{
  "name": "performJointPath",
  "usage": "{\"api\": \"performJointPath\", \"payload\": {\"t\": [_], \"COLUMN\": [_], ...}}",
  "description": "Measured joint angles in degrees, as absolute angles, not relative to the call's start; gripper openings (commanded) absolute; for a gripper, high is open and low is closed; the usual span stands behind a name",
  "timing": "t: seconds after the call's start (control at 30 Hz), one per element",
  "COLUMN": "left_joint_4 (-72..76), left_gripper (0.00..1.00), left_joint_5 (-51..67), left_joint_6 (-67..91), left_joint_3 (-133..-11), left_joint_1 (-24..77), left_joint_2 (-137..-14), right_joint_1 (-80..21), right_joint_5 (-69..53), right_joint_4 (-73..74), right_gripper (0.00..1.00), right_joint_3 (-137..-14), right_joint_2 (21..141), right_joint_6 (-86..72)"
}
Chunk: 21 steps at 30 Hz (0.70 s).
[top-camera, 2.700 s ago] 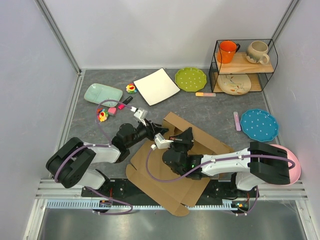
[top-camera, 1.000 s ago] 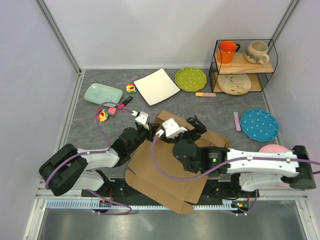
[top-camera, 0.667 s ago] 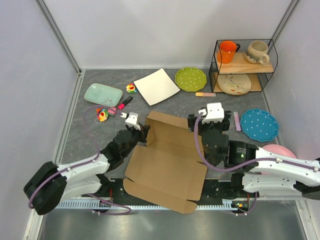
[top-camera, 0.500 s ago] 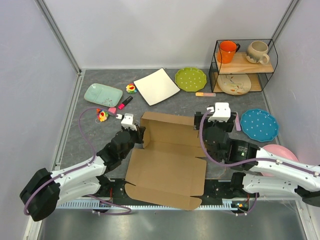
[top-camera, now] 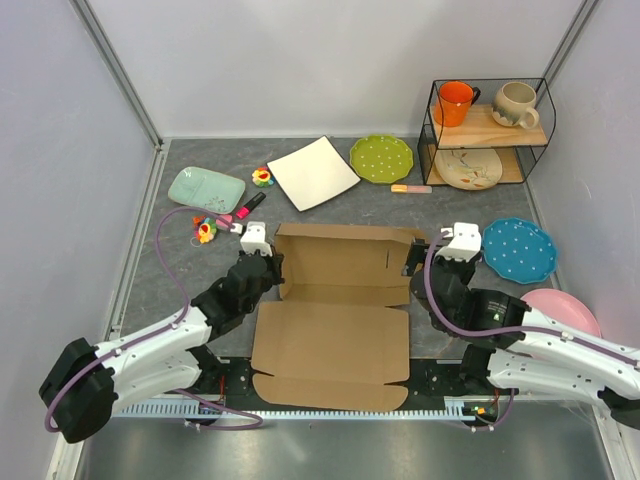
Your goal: Fold the paper box
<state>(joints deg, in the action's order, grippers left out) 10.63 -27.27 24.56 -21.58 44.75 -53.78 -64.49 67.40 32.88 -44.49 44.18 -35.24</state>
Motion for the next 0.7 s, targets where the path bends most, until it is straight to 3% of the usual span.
{"api": "performJointPath", "payload": {"t": [0.7], "left_joint_4": [-8.05], "left_gripper": [0.02], "left_joint_5": [-26.06], "left_joint_6": [30.74], "left_joint_3": [-34.46], "left_joint_1": [44.69], "left_joint_2": [-62.00], "right_joint_1": [-64.49], "right_joint_5": [48.93], "right_joint_4": [33.74], "right_gripper": [0.79], "right_joint_3": [-32.10], "right_joint_2": [48.36], "right_joint_6": [-55.20]}}
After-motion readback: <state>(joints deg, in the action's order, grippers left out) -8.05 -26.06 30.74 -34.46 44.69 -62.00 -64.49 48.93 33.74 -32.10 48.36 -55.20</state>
